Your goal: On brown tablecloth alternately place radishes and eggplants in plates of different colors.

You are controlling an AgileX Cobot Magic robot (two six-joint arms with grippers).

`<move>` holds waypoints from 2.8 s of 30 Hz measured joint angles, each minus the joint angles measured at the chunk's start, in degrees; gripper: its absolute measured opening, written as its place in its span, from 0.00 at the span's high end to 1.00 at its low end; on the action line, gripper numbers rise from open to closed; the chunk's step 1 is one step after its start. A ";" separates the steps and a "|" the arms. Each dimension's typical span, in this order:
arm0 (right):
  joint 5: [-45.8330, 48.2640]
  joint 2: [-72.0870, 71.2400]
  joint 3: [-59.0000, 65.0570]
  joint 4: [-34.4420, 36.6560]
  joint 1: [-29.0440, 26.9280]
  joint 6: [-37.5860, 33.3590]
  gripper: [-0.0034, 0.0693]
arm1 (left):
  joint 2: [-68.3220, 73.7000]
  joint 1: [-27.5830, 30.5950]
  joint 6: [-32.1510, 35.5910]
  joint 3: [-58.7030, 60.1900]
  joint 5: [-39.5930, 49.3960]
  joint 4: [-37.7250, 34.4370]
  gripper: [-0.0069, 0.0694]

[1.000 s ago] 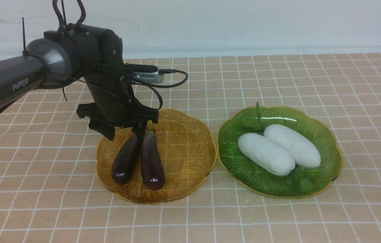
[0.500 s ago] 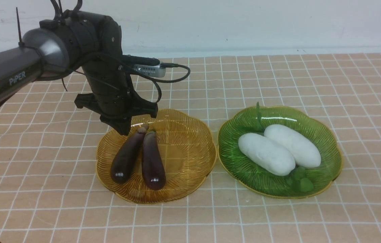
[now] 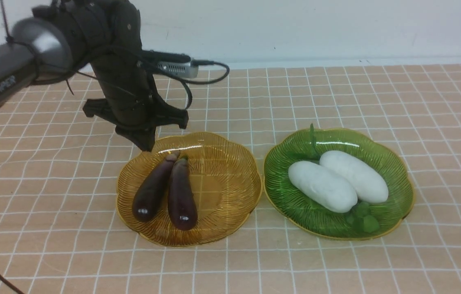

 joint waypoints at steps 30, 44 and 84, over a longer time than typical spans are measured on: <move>2.32 -13.99 20.25 -2.62 -21.43 0.06 0.96 | -20.38 -0.11 3.64 4.79 1.76 1.68 0.91; 2.26 -13.99 20.25 -2.62 -21.43 0.06 0.96 | -60.98 -0.11 4.50 54.29 -8.59 -1.52 0.91; 2.26 -13.99 20.25 -2.62 -21.43 0.11 0.96 | -109.97 8.63 7.09 101.43 -47.28 -3.60 0.91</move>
